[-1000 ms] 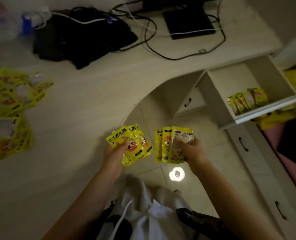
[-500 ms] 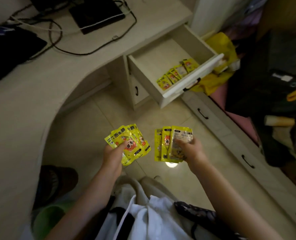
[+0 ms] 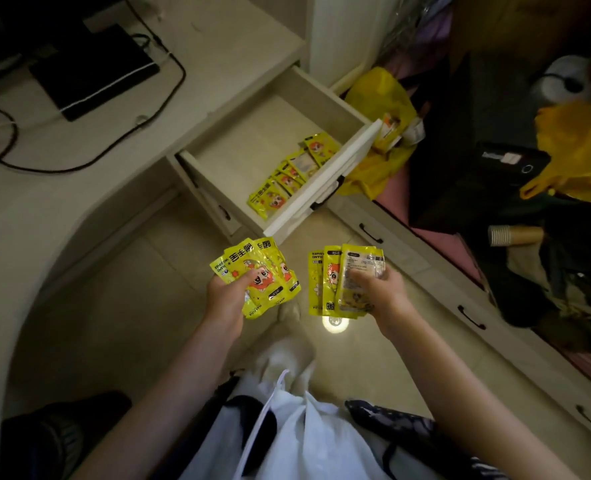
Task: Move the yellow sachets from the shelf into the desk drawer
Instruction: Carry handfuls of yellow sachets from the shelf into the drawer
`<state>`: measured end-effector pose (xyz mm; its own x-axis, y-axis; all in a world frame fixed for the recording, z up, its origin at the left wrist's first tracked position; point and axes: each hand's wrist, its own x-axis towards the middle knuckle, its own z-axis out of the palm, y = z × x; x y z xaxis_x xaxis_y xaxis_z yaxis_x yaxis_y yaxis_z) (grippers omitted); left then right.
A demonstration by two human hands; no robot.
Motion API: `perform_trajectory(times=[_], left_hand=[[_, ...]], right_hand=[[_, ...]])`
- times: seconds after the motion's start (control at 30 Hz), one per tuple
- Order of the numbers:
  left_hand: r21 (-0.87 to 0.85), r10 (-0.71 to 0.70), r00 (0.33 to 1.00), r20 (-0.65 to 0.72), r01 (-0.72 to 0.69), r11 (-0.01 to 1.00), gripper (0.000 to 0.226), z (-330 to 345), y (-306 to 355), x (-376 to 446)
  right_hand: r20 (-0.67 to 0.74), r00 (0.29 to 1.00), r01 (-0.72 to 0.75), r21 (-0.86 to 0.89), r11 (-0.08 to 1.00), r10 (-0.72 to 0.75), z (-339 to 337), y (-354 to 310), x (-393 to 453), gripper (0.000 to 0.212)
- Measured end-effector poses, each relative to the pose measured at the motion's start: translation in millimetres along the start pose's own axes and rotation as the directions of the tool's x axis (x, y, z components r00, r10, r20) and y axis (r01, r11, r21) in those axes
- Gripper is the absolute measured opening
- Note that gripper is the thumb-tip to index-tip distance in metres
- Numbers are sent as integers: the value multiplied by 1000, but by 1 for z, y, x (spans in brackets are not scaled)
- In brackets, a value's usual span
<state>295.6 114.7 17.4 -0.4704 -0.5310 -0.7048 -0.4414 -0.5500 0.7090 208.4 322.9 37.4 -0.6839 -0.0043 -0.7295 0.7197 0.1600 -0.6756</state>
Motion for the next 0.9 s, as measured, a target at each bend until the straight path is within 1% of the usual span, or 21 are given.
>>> perform_trajectory(times=[0.17, 0.33, 0.5, 0.57, 0.63, 0.67, 0.73, 0.77, 0.8, 0.83, 0.9], left_hand=[[10, 8, 1000, -7, -8, 1000, 16, 33, 48, 49], [8, 13, 1000, -4, -13, 1000, 16, 55, 90, 93], [-10, -36, 998, -56, 36, 999, 18, 79, 111, 122], [-25, -60, 995, -79, 59, 998, 27, 88, 116, 133], [-45, -80, 994, -77, 76, 996, 47, 98, 117, 146], [-58, -84, 993, -87, 79, 995, 49, 104, 118, 151], [-70, -86, 986, -141, 77, 995, 30, 120, 123, 157], [-80, -93, 982, -162, 81, 994, 25, 128, 125, 161], [-87, -102, 977, -188, 87, 992, 24, 136, 128, 164], [-96, -110, 971, -212, 92, 991, 29, 143, 130, 167], [-107, -112, 959, -260, 87, 990, 48, 158, 131, 175]], right_hand=[[-8, 1000, 23, -13, 1000, -23, 20, -59, 48, 26], [17, 998, 65, -32, 997, -64, 43, -111, 92, 24], [49, 996, 74, -80, 994, -70, 58, -151, 131, 30], [61, 996, 67, -102, 993, -61, 62, -166, 147, 31], [73, 996, 68, -134, 989, -59, 65, -182, 165, 32], [77, 995, 69, -149, 986, -58, 66, -190, 174, 32], [96, 994, 76, -182, 980, -59, 68, -207, 192, 30], [114, 992, 80, -196, 977, -58, 68, -216, 202, 29], [137, 989, 83, -211, 974, -54, 70, -224, 211, 27], [161, 986, 83, -230, 970, -47, 71, -233, 221, 27], [199, 980, 79, -273, 959, -24, 74, -250, 240, 30]])
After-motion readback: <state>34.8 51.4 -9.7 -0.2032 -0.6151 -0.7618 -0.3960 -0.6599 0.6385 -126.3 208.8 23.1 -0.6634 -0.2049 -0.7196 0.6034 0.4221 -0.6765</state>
